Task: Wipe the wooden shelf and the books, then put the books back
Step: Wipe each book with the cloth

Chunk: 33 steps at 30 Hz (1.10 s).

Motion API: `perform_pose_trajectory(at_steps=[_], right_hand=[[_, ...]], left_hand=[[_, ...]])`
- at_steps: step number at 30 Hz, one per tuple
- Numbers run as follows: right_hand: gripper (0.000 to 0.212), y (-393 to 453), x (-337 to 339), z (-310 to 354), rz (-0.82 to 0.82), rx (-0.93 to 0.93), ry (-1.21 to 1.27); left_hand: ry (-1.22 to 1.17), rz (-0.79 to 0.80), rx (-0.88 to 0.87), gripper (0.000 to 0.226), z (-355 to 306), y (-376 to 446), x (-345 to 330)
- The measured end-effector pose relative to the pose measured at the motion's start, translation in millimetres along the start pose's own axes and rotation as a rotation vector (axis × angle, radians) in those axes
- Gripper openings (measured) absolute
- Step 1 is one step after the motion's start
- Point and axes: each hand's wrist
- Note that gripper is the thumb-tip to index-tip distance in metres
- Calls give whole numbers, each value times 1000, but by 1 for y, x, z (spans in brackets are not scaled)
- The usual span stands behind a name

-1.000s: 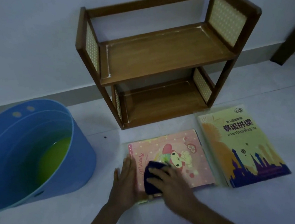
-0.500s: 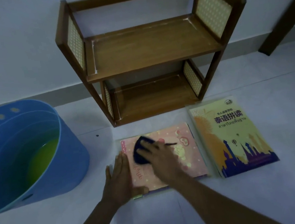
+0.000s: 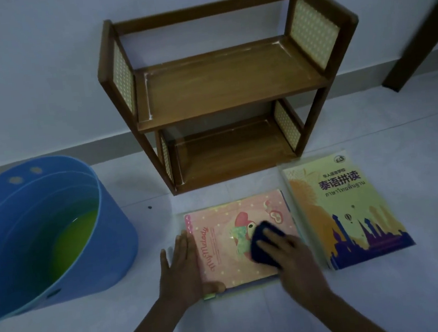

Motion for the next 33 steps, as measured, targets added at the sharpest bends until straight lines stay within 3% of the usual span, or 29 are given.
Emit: perform_pose_trajectory(at_steps=[2,4,7,10,11,14,16,19,20,22,23,24,25,27,28,30,33], right_hand=[[75,-9,16,-19,-27,-174,-21],[78,-16,25,-19,-56,-165,-52],[53,-35,32,-21,-87,-94,47],[25,-61,34,-17,-176,89,114],[23,-72,32,-17,-178,62,144],[48,-120,-38,-49,-148,68,68],[45,-148,-61,-67,128,128,65],[45,-145,-29,-56,272,43,213],[46,-132,-21,-40,224,30,240],[47,-127,-10,-21,128,227,172],[60,-116,-9,-25,-82,216,108],[70,-110,-21,-28,-397,188,108],[68,-106,-18,-24,-548,187,128],[47,-112,8,-15,-155,152,235],[34,-110,27,-13,-97,76,185],[30,-98,33,-20,-157,14,115],[31,-71,51,-18,-258,-99,237]], left_hand=[[48,-26,1,147,-1,2,3],[156,-10,-9,144,-5,5,9],[314,-154,-144,126,-22,2,22],[302,-200,-331,97,-37,-6,21],[278,-165,-349,92,-41,-8,18],[297,-53,-350,85,-44,-11,5],[350,-22,-360,81,-40,-9,0],[424,-79,-492,57,-39,-9,4],[418,-143,-591,47,-40,-10,13],[298,-247,-688,45,-42,-11,34],[194,-254,-658,52,-44,-12,51],[89,-296,-587,56,-46,-14,71],[-26,-347,-495,49,-47,-18,88],[-435,-299,-253,33,-50,-21,115],[-660,-237,-128,38,-49,-20,122],[-903,-141,32,33,-45,-14,125],[-1168,50,222,30,-33,-5,100]])
Point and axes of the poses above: each hand's wrist, its own y-axis towards the middle knuckle, its own x-axis out of the back of the hand, z = x × y, and after that the axes turned 5 degrees about -z, right-handed
